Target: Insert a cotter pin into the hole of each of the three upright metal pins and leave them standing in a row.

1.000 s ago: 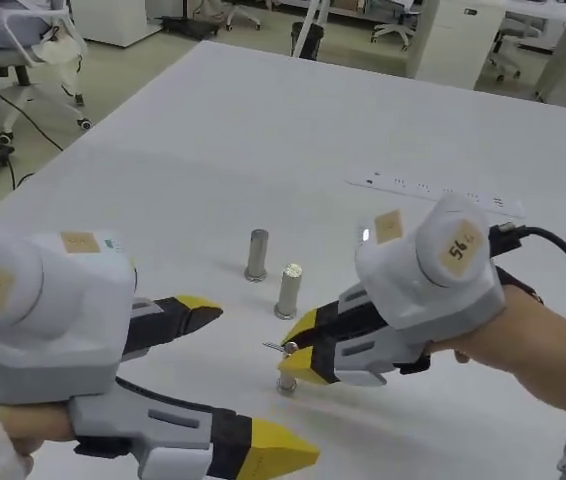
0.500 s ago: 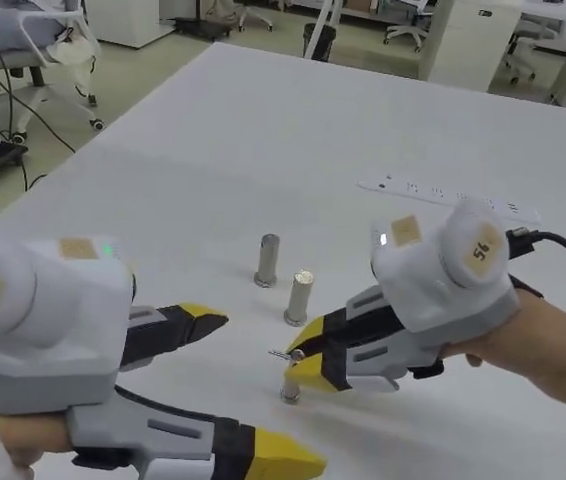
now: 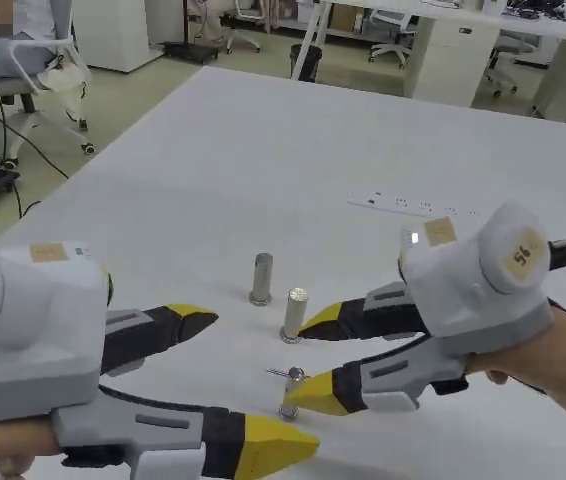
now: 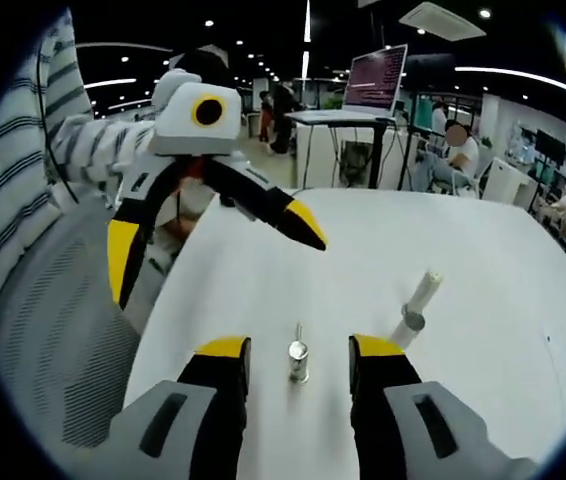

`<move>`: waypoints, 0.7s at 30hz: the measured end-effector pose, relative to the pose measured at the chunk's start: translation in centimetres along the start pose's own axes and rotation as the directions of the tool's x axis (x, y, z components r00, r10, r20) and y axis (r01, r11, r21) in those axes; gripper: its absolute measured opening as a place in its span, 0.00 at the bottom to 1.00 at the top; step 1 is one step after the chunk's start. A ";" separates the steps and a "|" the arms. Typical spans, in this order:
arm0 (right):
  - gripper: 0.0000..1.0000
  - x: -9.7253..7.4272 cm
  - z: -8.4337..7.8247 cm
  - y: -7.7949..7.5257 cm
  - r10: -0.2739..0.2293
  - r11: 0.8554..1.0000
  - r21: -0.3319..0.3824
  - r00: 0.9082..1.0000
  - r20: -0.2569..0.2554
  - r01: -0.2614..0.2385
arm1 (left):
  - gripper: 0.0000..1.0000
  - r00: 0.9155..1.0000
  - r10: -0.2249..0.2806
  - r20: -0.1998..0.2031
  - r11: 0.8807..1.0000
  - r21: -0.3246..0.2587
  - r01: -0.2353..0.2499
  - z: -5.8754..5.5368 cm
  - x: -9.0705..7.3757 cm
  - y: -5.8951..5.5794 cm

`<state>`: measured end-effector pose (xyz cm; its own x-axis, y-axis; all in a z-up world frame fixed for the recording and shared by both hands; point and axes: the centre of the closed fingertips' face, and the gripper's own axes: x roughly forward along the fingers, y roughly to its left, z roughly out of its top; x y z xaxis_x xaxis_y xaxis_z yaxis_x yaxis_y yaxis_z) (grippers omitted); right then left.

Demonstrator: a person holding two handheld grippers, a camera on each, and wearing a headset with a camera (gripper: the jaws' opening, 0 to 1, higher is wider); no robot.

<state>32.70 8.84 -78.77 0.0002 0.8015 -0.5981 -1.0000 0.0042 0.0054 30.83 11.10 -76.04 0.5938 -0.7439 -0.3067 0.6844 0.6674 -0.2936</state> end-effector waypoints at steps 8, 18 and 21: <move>0.57 -3.3 -0.5 0.2 -0.132 0.979 0.165 0.989 0.072 0.119 | 0.94 1.000 0.013 -0.018 1.000 0.006 -0.013 0.0 -0.2 1.0; 0.70 -7.0 -2.3 0.9 -0.287 0.918 0.313 0.953 0.097 0.245 | 0.92 0.999 0.042 -0.028 0.999 0.004 -0.042 0.7 -0.2 2.8; 0.70 -8.2 -2.9 1.2 -0.329 0.896 0.346 0.940 0.092 0.279 | 0.91 0.996 0.084 0.004 0.996 -0.006 -0.084 1.5 -0.2 3.9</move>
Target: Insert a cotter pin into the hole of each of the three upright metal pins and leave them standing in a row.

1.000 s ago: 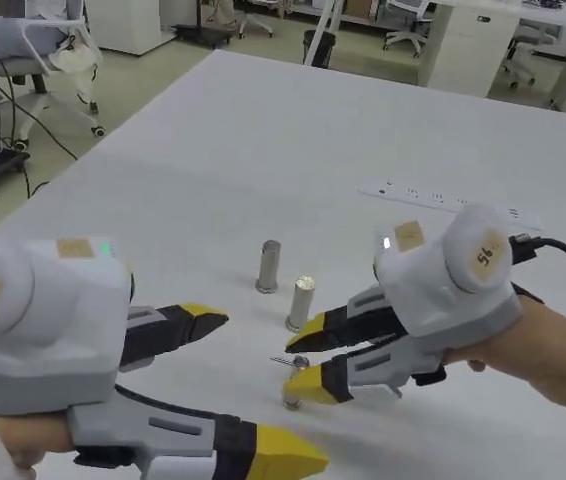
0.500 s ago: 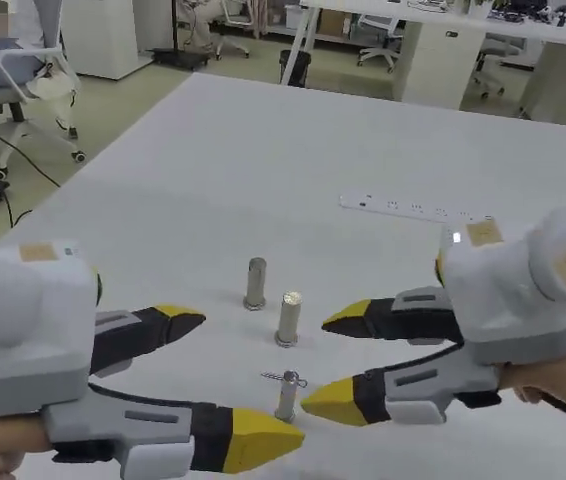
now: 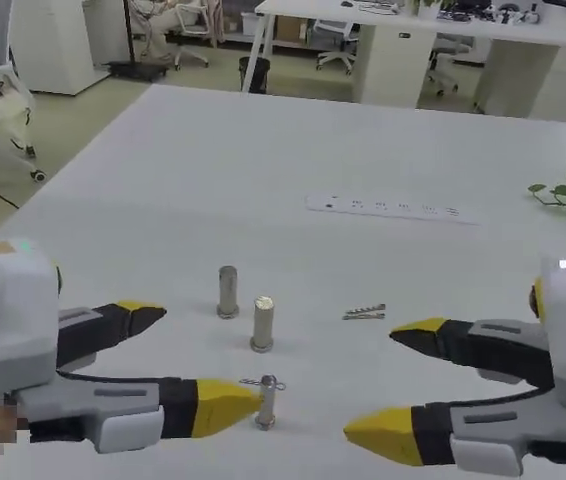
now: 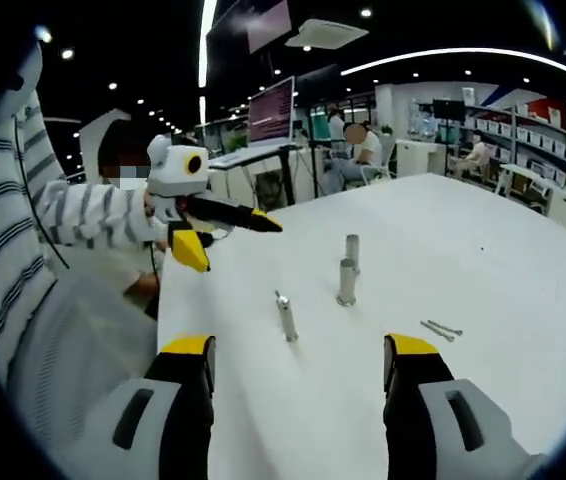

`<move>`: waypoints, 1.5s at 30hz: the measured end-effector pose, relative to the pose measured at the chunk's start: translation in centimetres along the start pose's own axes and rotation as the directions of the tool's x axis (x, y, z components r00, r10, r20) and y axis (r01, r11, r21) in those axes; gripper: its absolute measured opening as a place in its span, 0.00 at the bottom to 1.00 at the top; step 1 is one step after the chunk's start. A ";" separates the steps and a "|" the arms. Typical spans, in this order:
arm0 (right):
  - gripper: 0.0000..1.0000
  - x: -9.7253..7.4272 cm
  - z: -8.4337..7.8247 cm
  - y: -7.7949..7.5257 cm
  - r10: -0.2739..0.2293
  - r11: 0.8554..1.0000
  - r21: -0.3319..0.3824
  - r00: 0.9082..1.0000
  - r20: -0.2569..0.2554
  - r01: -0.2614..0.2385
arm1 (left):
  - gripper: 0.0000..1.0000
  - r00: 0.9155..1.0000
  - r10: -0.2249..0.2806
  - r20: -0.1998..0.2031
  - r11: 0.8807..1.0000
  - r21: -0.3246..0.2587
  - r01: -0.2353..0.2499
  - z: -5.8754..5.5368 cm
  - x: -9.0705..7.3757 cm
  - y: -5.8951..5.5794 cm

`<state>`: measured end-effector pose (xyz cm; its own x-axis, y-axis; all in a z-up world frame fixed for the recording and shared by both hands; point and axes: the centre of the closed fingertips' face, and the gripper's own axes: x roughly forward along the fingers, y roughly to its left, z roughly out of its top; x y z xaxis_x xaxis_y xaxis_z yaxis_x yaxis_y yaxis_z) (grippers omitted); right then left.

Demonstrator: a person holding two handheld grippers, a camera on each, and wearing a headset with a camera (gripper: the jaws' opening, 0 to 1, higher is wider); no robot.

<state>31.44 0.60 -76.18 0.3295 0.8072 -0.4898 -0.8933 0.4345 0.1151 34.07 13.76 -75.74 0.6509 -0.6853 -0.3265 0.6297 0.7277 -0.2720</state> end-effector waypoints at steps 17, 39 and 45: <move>0.78 -6.1 -3.3 -1.0 -0.172 0.975 0.141 0.985 0.000 0.171 | 0.75 1.000 0.022 0.000 1.000 0.001 -0.022 1.5 1.8 2.7; 0.96 -8.5 -4.8 -1.5 -0.271 0.932 0.246 0.962 -0.012 0.266 | 0.52 0.994 -0.037 -0.104 0.996 0.074 0.044 1.0 6.4 3.1; 0.96 -9.1 -5.4 -1.3 -0.288 0.923 0.255 0.957 -0.037 0.287 | 0.43 0.992 -0.024 -0.125 0.994 0.099 0.037 0.6 7.4 3.3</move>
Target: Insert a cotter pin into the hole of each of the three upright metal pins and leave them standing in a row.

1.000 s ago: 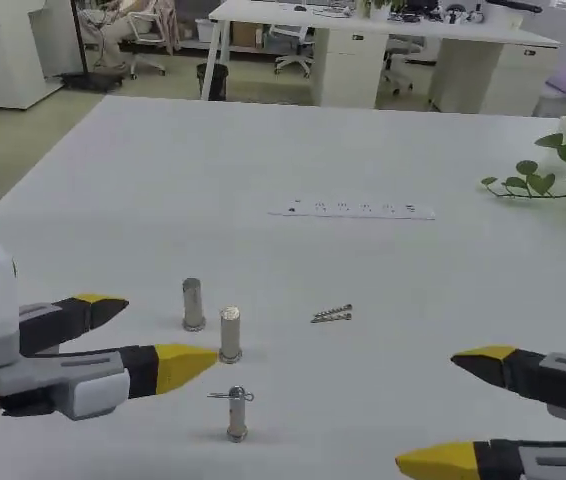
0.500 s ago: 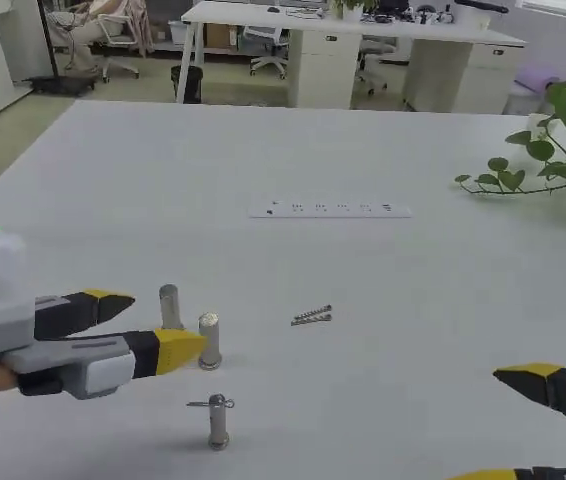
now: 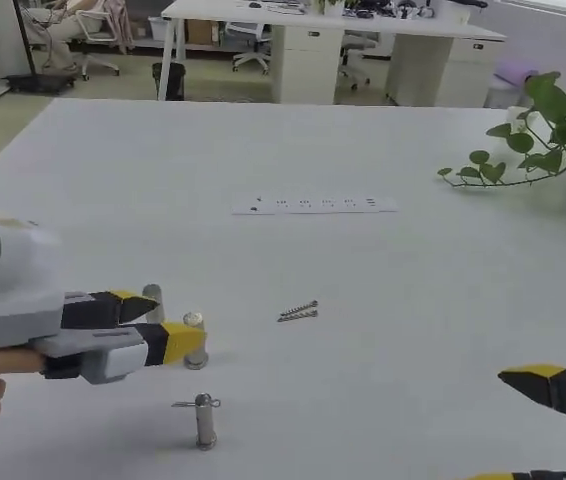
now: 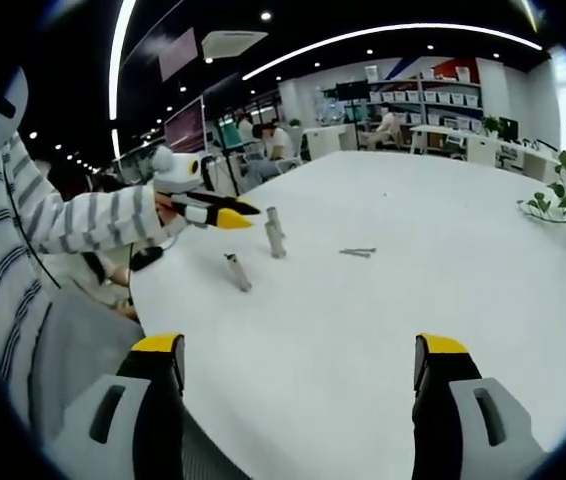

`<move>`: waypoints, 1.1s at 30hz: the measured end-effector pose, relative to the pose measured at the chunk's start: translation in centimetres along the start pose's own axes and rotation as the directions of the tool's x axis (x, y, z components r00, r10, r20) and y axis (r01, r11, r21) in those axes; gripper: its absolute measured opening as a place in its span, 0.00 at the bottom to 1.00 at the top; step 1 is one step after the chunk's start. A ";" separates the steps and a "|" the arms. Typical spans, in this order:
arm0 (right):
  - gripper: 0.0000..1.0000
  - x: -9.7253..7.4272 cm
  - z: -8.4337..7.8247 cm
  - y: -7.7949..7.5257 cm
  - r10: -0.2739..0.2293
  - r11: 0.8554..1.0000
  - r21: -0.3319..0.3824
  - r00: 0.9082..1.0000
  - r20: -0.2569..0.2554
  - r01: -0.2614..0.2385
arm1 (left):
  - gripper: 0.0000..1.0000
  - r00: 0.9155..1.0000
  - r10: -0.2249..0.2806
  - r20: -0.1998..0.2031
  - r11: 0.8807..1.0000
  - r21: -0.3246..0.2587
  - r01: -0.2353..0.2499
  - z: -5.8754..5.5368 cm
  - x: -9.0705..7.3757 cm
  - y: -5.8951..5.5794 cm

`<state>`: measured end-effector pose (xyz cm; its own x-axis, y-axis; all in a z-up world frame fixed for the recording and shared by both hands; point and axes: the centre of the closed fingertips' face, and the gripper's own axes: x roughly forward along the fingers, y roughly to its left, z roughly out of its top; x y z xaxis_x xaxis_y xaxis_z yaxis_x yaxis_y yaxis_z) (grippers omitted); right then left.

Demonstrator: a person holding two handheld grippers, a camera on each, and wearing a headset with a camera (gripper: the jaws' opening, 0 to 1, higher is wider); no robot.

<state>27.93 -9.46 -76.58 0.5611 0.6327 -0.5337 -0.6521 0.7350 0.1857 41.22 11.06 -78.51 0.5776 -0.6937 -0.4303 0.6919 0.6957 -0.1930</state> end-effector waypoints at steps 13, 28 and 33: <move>0.96 -1.2 -1.3 -0.2 -0.044 0.997 0.064 0.999 0.008 0.043 | 0.35 0.999 0.002 -0.035 1.000 0.010 -0.002 -1.1 1.7 0.0; 0.94 -1.3 -2.0 -0.6 -0.059 0.993 0.101 0.998 -0.002 0.058 | 0.29 0.998 0.031 -0.061 0.999 0.045 -0.028 -1.6 3.0 0.4; 0.91 -1.6 -2.1 -0.5 -0.048 0.994 0.097 0.999 -0.008 0.049 | 0.26 0.998 0.023 -0.051 0.999 0.030 -0.022 -1.5 3.3 0.1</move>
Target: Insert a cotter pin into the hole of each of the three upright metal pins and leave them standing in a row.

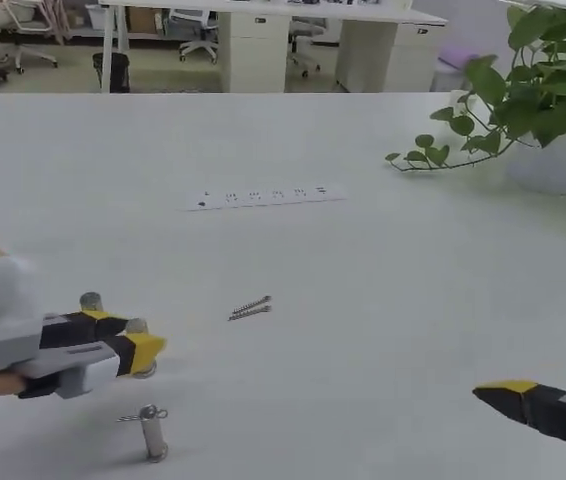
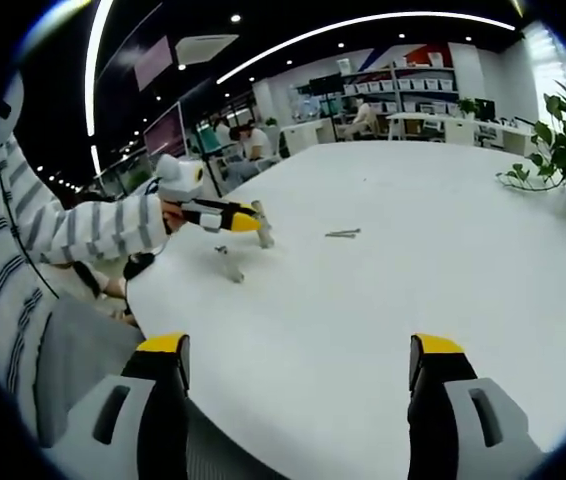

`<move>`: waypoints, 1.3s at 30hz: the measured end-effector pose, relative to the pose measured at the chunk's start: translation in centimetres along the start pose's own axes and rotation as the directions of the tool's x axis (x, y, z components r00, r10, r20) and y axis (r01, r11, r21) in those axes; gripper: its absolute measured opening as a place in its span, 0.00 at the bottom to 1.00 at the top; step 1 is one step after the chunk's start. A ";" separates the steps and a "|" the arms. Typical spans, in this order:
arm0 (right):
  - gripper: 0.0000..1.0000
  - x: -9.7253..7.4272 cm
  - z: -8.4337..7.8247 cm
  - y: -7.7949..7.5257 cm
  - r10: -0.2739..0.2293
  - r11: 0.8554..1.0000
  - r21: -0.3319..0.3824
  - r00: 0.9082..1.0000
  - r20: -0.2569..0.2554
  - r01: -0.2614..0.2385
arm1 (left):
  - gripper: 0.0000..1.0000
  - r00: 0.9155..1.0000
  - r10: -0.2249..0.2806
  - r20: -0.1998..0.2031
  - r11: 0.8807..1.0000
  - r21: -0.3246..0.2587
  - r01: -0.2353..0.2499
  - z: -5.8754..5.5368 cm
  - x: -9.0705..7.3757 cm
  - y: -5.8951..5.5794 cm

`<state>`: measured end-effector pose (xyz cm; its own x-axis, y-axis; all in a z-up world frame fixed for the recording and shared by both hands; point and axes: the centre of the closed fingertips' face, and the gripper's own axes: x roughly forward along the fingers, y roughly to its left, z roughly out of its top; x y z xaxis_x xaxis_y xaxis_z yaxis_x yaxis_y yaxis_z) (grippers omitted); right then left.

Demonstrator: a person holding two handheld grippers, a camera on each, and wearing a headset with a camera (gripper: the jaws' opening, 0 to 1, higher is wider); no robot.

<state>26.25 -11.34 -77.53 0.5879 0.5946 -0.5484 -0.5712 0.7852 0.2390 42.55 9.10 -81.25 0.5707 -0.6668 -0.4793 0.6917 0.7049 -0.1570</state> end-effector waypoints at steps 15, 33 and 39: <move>0.88 -0.2 0.0 0.2 0.009 1.000 -0.010 1.000 -0.011 -0.009 | 0.16 0.999 0.039 -0.022 0.998 0.047 -0.038 -0.3 0.5 0.4; 0.86 -0.1 -0.9 0.2 0.017 1.000 0.006 0.999 -0.036 -0.017 | 0.11 0.994 0.094 -0.049 0.993 0.081 -0.090 -0.5 0.7 0.9; 0.86 -0.2 -0.7 -0.2 0.006 1.000 0.015 1.000 -0.019 -0.006 | 0.11 0.992 0.115 -0.053 0.991 0.080 -0.111 -0.6 0.7 1.0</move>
<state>25.86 -11.77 -77.98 0.5732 0.5961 -0.5622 -0.5659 0.7842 0.2545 43.33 9.47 -82.26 0.6221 -0.5674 -0.5395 0.6577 0.7526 -0.0331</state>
